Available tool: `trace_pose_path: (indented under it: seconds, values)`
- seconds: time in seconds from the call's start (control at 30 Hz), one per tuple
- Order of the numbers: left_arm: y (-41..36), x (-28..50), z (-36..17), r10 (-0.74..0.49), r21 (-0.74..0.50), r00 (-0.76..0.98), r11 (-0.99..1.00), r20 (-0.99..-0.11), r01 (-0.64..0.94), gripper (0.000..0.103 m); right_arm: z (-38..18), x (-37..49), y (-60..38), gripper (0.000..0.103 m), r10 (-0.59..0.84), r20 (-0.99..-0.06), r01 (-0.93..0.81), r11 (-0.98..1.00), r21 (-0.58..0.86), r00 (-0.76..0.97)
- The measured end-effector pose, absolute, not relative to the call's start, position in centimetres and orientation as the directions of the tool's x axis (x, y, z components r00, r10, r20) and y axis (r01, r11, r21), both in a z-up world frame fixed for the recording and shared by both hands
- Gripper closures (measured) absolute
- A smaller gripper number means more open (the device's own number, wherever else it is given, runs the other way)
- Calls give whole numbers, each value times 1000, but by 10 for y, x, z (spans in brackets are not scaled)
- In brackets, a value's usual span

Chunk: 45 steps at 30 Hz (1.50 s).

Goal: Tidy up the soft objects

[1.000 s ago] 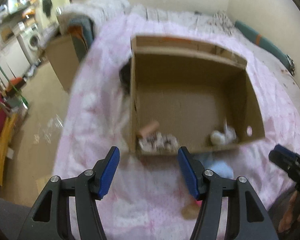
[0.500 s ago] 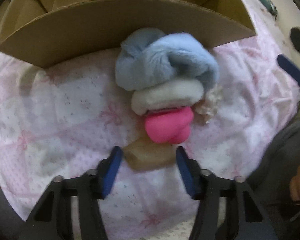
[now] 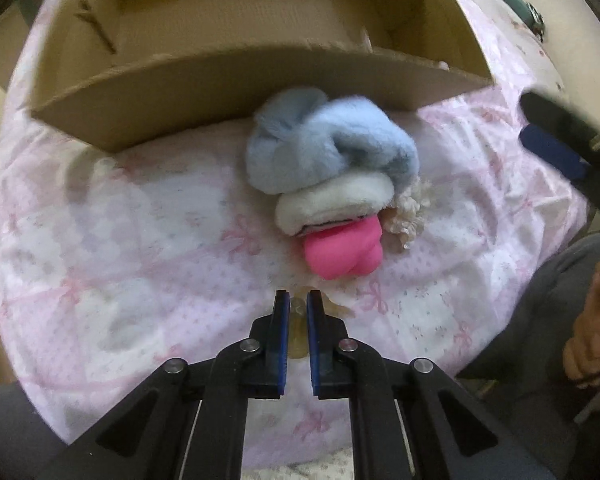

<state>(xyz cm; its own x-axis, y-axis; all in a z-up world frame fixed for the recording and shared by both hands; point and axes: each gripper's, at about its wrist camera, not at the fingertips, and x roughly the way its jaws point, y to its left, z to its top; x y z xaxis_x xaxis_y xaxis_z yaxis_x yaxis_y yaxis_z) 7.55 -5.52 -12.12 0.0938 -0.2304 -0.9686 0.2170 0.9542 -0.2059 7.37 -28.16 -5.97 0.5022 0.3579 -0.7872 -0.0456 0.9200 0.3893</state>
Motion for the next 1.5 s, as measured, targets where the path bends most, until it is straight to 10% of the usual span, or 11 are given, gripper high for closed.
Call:
trace_pose_path:
  seconds: [0.73, 0.97, 1.5]
  values:
    - [13, 87, -72, -222, -245, 317, 969, -922, -36, 95, -132, 88, -218, 17, 257, -942, -209, 955, 213, 216]
    - [18, 89, -75, -214, -244, 312, 968, -926, -60, 95, -140, 92, -215, 68, 259, -947, -226, 950, 215, 189]
    - [23, 88, -68, -172, -215, 359, 973, -918, -86, 95, -87, 73, -237, 75, 350, -861, -205, 934, 293, 368]
